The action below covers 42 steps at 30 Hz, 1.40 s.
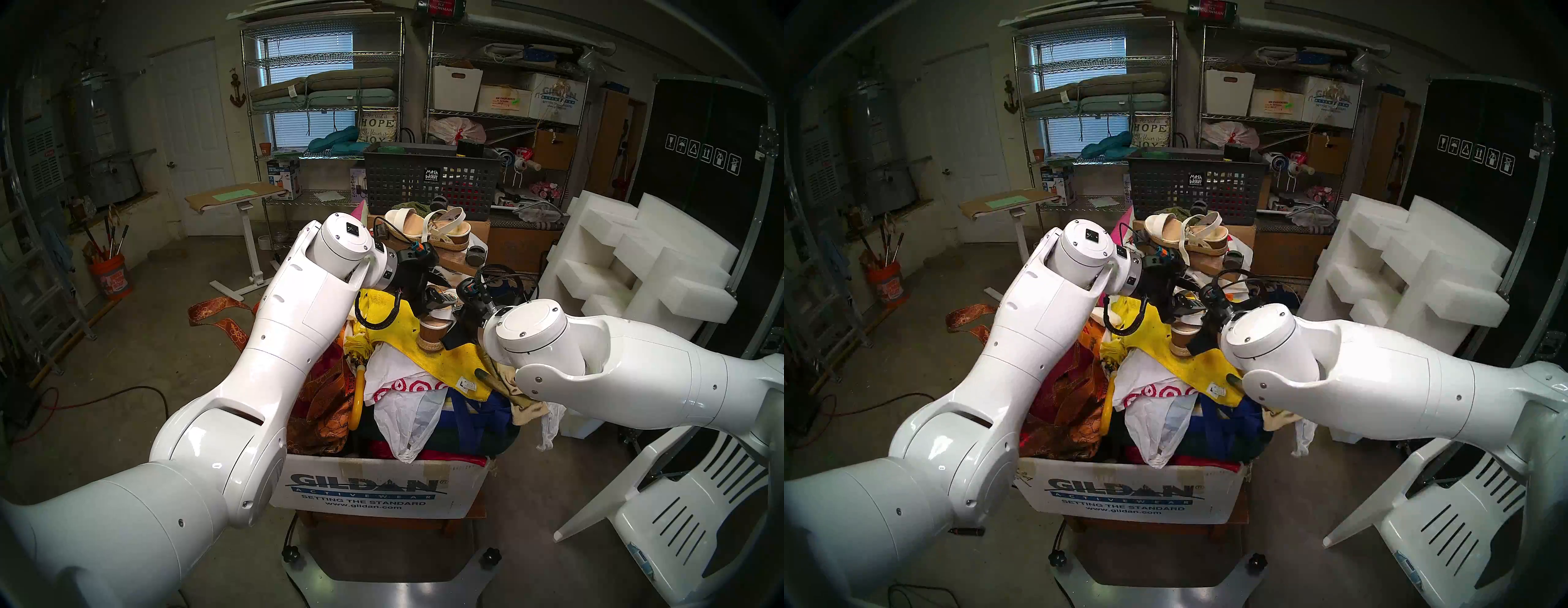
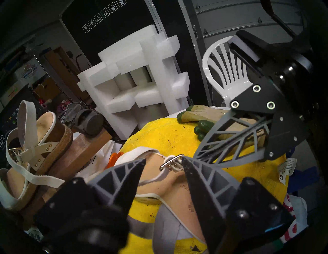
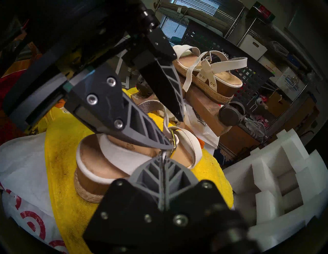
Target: Unbuckle a shoe
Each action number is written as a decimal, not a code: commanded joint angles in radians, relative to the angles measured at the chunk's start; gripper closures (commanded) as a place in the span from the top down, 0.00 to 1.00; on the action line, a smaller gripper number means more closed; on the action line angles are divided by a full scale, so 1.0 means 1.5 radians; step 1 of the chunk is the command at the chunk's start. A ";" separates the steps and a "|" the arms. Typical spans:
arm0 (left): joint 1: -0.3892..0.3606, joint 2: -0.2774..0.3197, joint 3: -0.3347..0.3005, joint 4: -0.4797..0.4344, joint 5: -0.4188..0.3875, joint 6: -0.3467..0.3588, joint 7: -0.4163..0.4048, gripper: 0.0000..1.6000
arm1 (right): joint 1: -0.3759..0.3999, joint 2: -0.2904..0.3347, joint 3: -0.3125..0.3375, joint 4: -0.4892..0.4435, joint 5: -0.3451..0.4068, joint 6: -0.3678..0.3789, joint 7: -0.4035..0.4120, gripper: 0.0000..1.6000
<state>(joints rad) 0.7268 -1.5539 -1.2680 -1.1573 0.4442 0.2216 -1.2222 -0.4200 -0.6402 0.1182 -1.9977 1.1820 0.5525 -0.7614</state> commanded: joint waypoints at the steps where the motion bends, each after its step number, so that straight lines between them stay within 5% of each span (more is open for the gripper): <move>1: -0.027 0.012 -0.003 -0.019 -0.004 0.000 -0.027 0.64 | 0.012 -0.004 0.012 -0.001 -0.003 -0.007 -0.003 0.00; 9: -0.022 0.032 -0.006 -0.039 0.001 -0.003 -0.054 0.66 | 0.012 0.000 0.015 -0.003 -0.005 -0.010 -0.006 0.00; 42: -0.010 0.014 0.019 -0.033 0.012 -0.052 -0.014 0.58 | 0.011 0.003 0.014 -0.014 -0.002 -0.009 -0.002 0.00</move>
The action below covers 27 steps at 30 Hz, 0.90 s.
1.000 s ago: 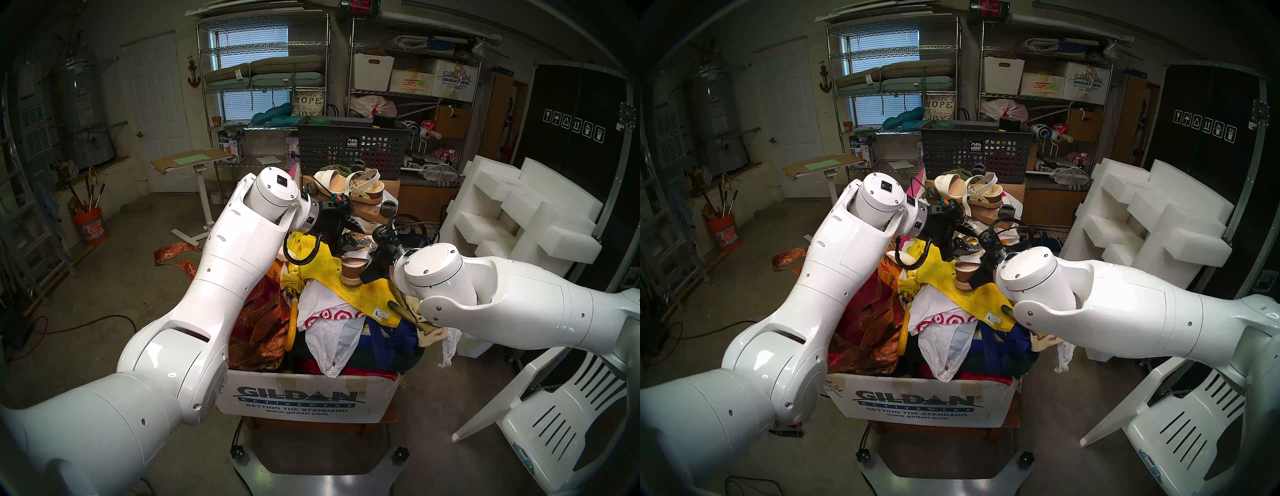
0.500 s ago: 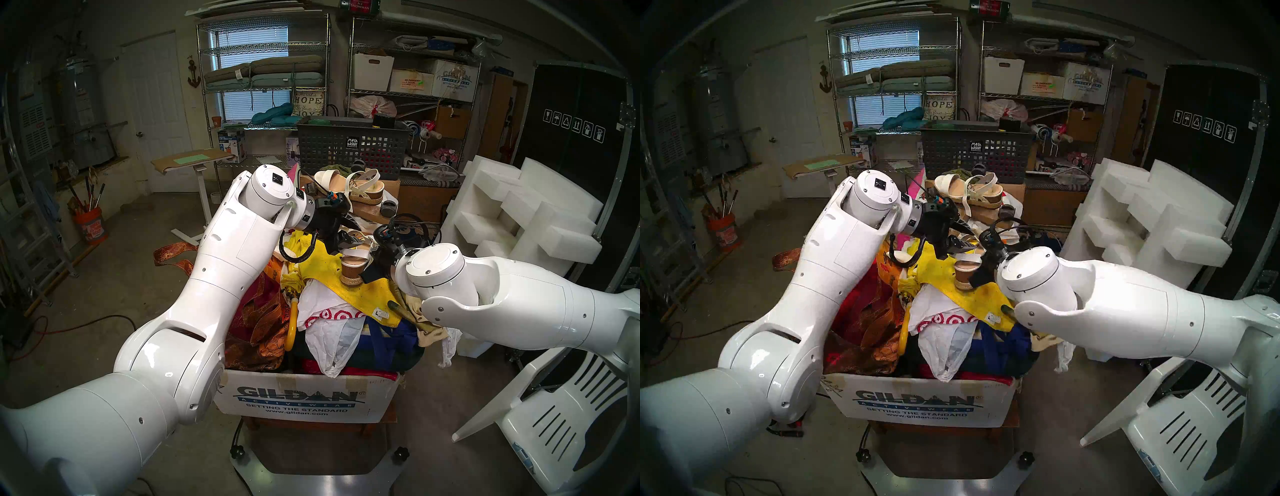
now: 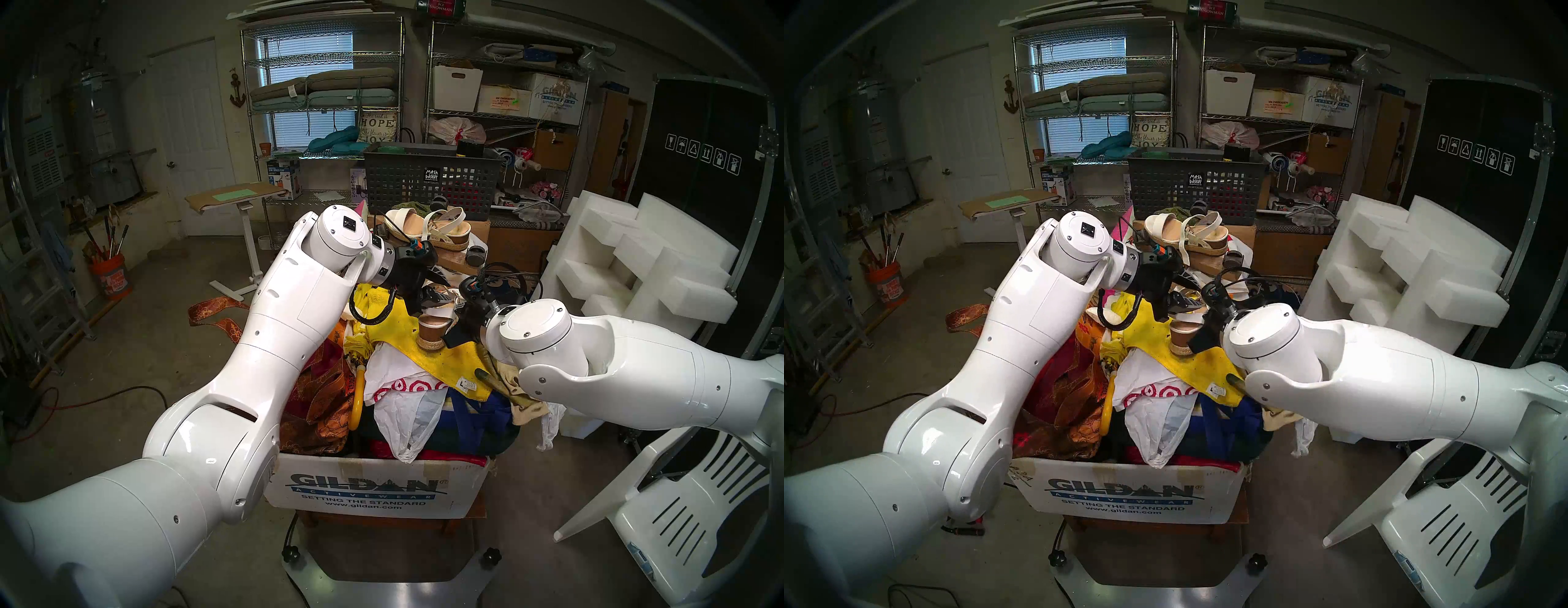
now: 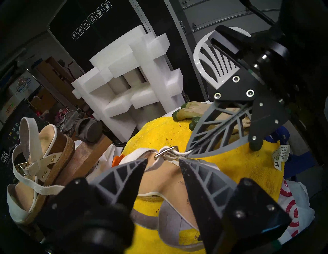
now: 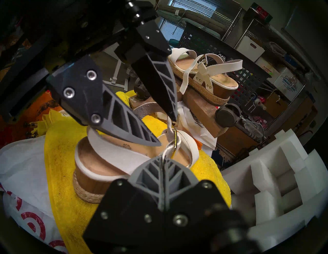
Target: Unbuckle a shoe
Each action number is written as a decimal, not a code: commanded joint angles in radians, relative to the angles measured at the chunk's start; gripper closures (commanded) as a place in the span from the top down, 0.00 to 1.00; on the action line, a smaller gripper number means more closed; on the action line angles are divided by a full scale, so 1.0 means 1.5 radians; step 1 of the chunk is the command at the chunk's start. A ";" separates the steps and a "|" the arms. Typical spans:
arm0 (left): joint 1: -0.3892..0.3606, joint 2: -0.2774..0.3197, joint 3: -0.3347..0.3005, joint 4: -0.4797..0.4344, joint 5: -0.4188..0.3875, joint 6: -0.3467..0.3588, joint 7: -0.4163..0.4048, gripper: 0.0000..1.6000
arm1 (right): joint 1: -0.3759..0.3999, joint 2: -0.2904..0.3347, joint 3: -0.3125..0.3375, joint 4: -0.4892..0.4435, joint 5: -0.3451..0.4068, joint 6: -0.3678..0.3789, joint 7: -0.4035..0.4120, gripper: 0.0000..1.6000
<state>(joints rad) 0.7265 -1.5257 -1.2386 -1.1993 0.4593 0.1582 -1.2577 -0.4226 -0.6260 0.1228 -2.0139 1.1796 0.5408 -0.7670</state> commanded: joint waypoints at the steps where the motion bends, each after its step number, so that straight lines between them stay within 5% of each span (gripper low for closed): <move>1: -0.010 -0.006 -0.002 -0.004 0.002 -0.010 0.016 0.58 | 0.012 -0.007 0.011 -0.003 0.000 -0.001 0.001 0.00; 17: -0.022 -0.004 0.009 0.017 0.008 -0.032 0.023 0.47 | 0.012 -0.011 0.012 -0.001 0.000 -0.003 -0.002 0.00; 19: -0.021 -0.003 0.009 0.016 0.011 -0.032 0.028 0.33 | 0.011 -0.011 0.012 -0.001 0.000 -0.003 -0.003 0.00; 23: -0.027 -0.002 0.009 0.025 0.010 -0.041 0.023 0.27 | 0.011 -0.010 0.013 -0.001 0.000 -0.004 -0.004 0.00; 25: -0.023 -0.002 0.006 0.021 0.011 -0.037 0.029 0.00 | 0.011 -0.009 0.013 -0.001 -0.001 -0.004 -0.005 0.00; 27: -0.022 -0.001 0.003 0.017 0.007 -0.032 0.022 0.00 | 0.010 -0.010 0.014 -0.001 0.000 -0.005 -0.012 0.00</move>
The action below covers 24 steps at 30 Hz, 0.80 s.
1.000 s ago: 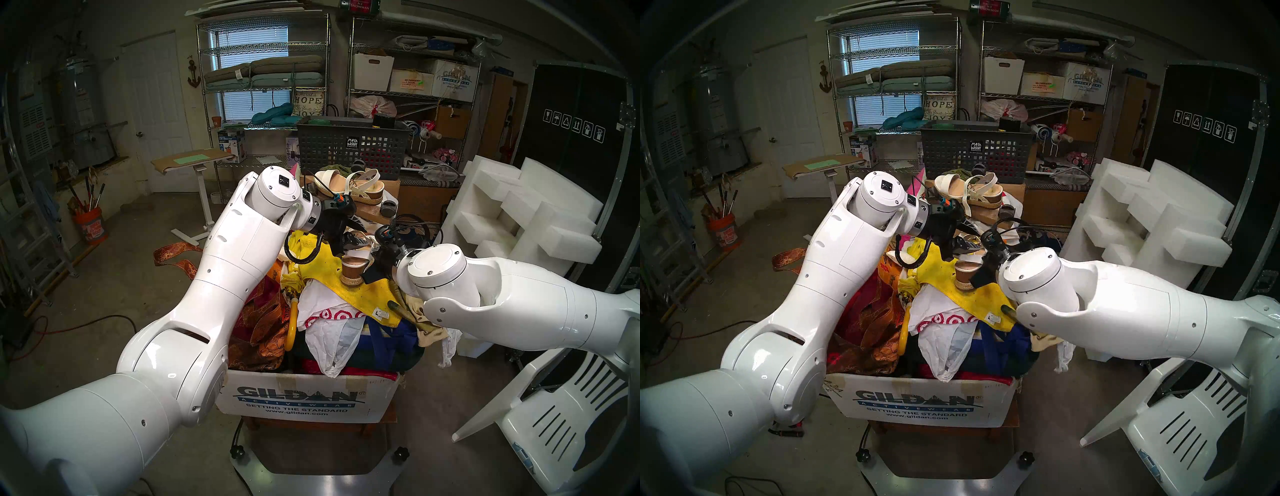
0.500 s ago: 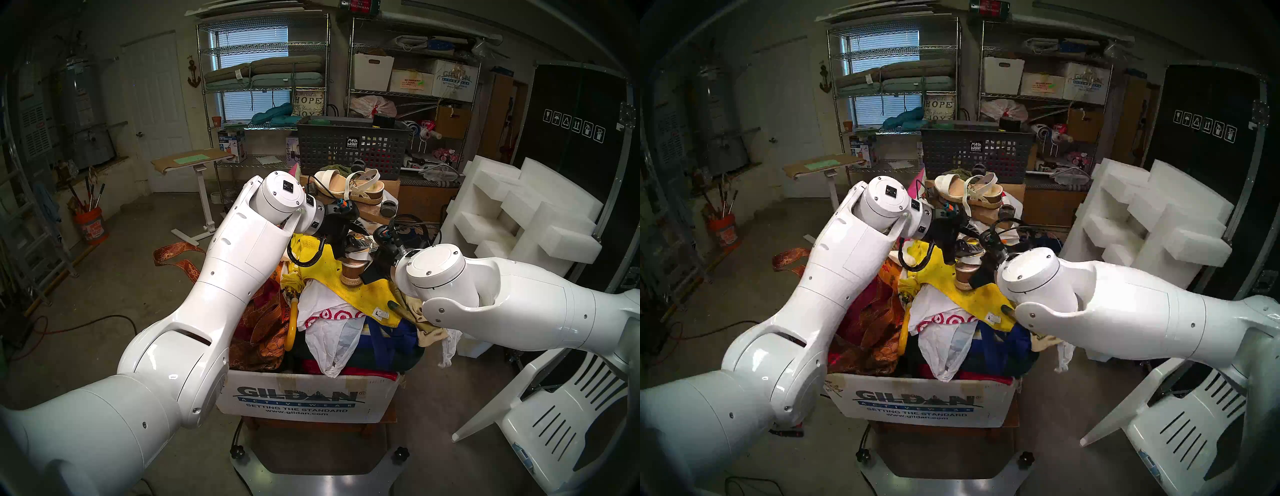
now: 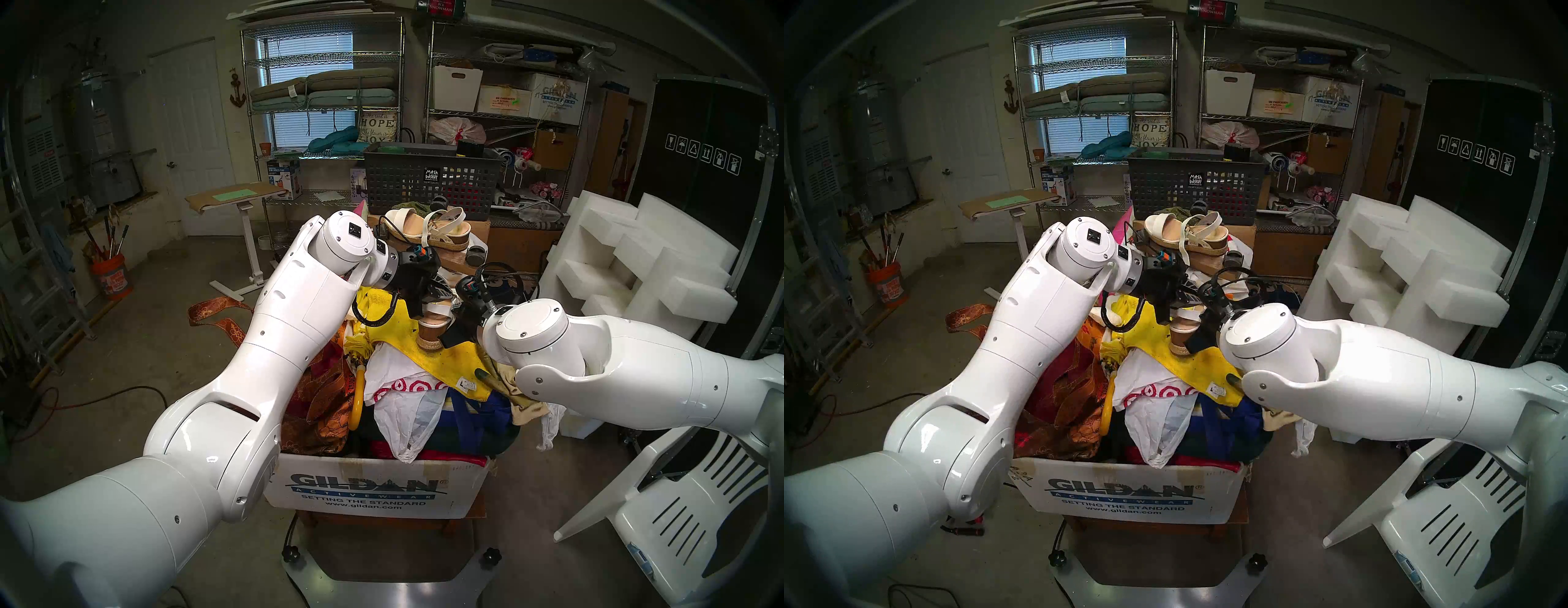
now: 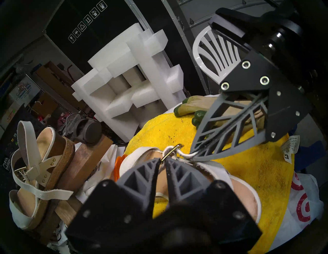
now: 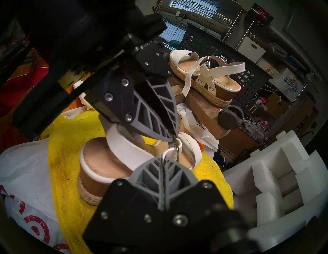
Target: Unbuckle a shoe
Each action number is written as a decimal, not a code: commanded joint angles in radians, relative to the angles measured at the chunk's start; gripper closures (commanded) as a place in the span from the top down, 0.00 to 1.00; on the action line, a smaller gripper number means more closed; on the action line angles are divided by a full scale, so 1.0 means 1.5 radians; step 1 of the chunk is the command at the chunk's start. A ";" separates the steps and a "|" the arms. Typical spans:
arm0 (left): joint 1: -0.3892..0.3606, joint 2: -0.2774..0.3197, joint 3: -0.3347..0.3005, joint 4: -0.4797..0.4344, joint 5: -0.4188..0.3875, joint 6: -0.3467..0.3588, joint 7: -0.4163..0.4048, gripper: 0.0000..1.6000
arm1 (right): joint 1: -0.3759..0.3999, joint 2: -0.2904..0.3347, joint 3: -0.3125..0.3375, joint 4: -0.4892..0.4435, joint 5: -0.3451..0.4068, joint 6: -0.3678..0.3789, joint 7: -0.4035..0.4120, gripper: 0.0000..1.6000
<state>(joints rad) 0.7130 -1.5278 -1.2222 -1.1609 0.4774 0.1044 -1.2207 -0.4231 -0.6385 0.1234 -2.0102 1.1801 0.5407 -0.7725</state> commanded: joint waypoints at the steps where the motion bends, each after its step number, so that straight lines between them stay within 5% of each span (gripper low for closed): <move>1: -0.014 0.002 -0.006 -0.009 -0.004 0.002 -0.007 0.00 | 0.010 -0.001 0.014 -0.003 0.000 -0.005 -0.009 0.00; 11: 0.007 0.002 -0.018 -0.061 -0.014 0.062 -0.048 0.00 | 0.008 -0.017 0.017 0.010 0.010 0.002 -0.043 0.00; 24: 0.025 0.009 -0.026 -0.090 -0.013 0.071 -0.065 0.00 | 0.002 -0.014 0.025 0.012 0.026 0.004 -0.097 0.00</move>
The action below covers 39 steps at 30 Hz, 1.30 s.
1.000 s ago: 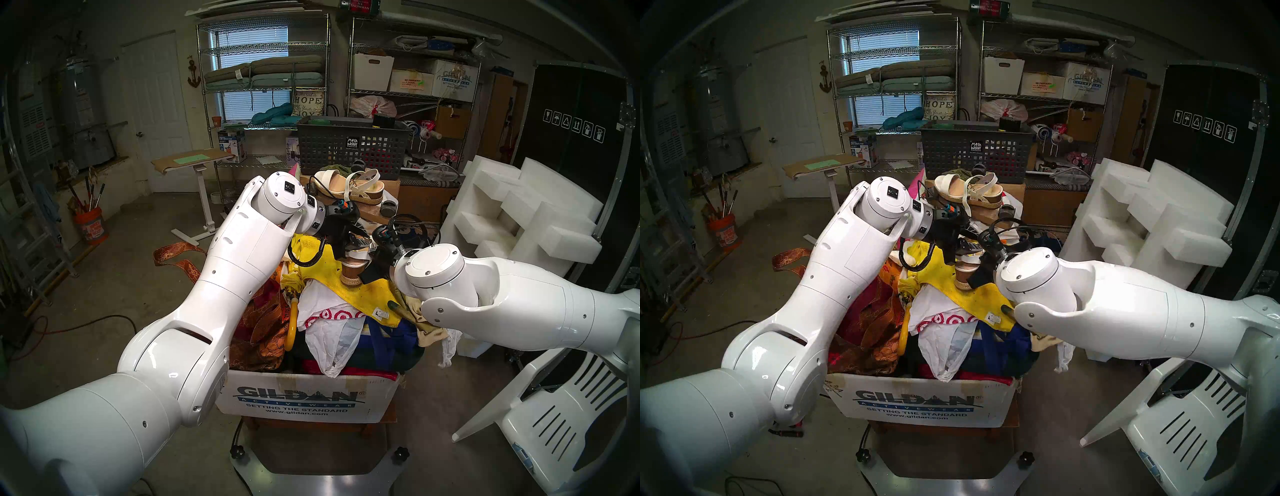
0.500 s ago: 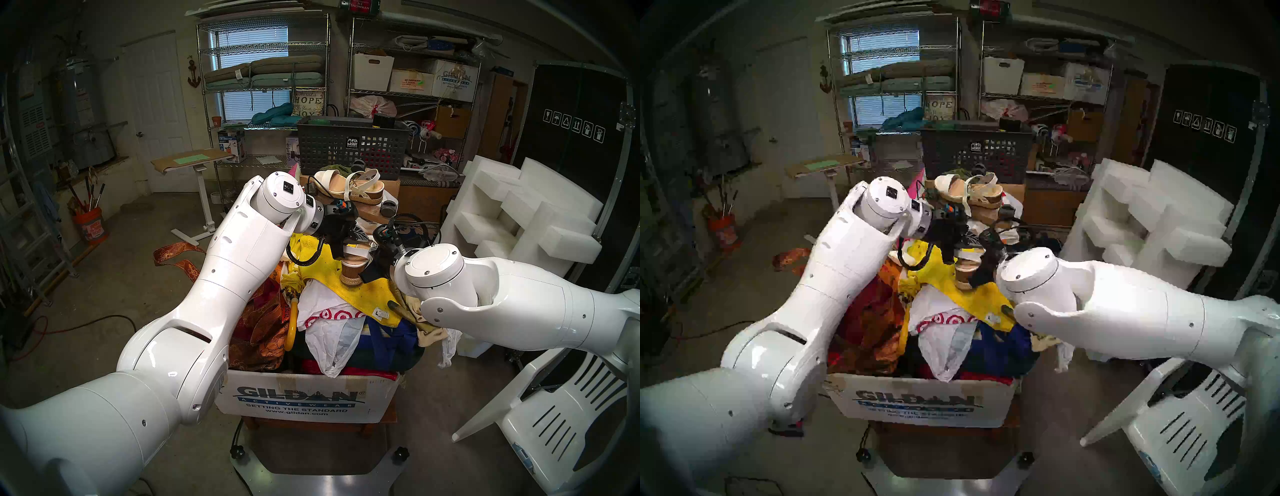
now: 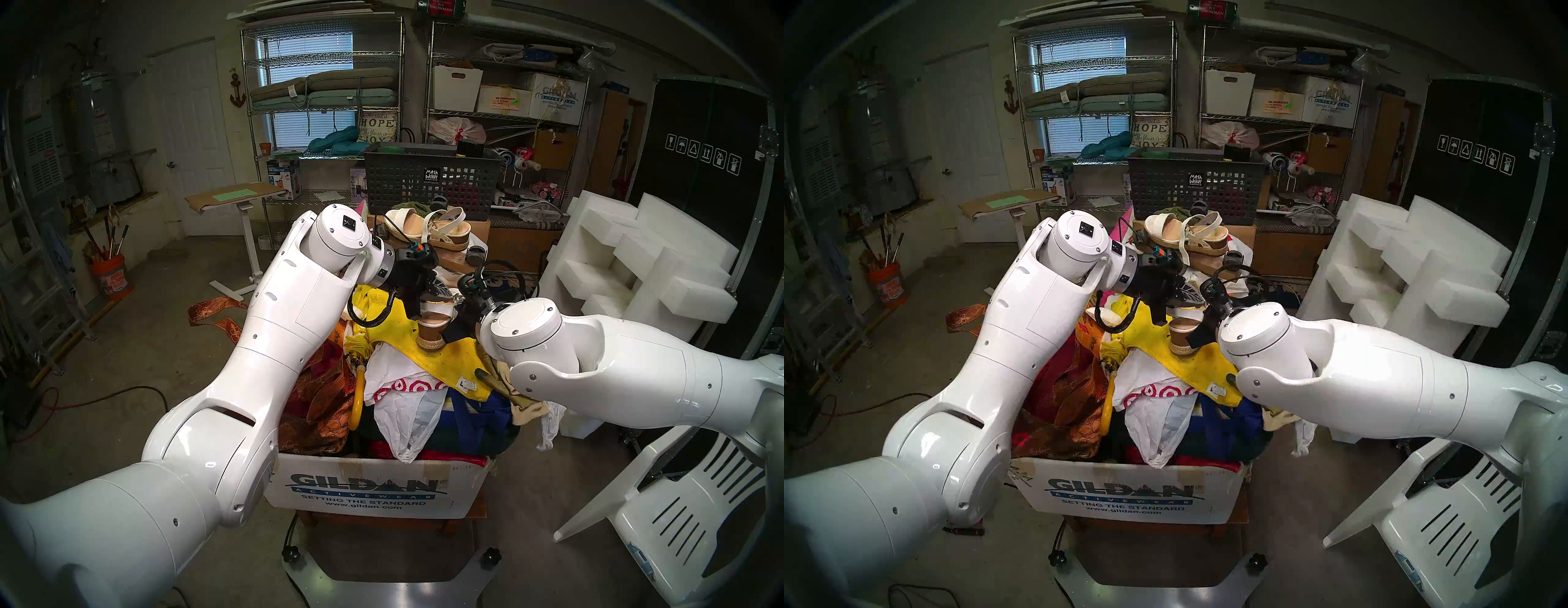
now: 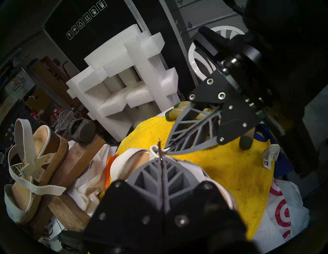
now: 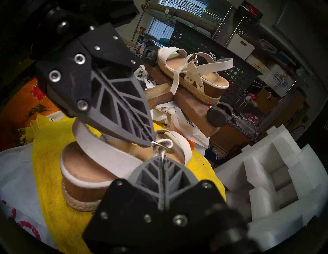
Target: Unbuckle a shoe
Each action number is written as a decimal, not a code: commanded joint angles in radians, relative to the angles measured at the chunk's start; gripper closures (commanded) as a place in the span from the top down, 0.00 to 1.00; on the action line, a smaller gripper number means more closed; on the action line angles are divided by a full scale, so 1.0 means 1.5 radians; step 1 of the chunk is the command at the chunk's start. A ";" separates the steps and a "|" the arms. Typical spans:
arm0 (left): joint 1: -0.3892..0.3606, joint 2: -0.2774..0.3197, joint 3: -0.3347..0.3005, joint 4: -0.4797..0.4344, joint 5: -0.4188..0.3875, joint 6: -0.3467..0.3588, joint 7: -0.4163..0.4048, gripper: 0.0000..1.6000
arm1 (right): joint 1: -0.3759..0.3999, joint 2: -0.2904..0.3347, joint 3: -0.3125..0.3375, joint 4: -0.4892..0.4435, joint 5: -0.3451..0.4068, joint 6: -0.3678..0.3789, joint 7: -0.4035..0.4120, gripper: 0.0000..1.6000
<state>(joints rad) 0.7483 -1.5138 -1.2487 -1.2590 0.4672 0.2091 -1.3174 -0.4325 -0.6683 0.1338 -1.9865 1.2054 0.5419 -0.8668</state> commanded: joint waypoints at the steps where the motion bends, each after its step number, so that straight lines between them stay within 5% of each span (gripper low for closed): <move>1: 0.001 0.000 -0.008 -0.024 -0.007 0.001 0.000 0.00 | 0.009 0.006 0.018 -0.004 0.009 0.003 -0.035 0.00; 26: 0.003 -0.005 -0.018 -0.020 0.003 0.003 0.019 0.00 | 0.026 -0.026 0.005 0.042 -0.025 0.003 0.048 0.00; 27: 0.004 -0.006 -0.018 -0.018 0.006 -0.003 0.029 0.29 | 0.025 -0.024 0.006 0.040 -0.026 0.003 0.048 0.00; 29: -0.001 -0.007 -0.014 -0.008 0.008 -0.012 0.032 0.59 | 0.024 -0.021 0.006 0.035 -0.026 0.003 0.047 0.00; 33: -0.006 -0.010 -0.014 0.001 0.012 -0.022 0.045 0.40 | 0.021 -0.015 0.008 0.027 -0.025 0.004 0.042 0.00; 39: -0.011 -0.010 -0.009 0.013 0.024 -0.039 0.053 0.40 | 0.019 -0.010 0.009 0.020 -0.026 0.003 0.037 0.00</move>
<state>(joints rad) 0.7638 -1.5195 -1.2694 -1.2447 0.4940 0.1753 -1.2570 -0.4205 -0.6936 0.1311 -1.9379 1.1732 0.5498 -0.7946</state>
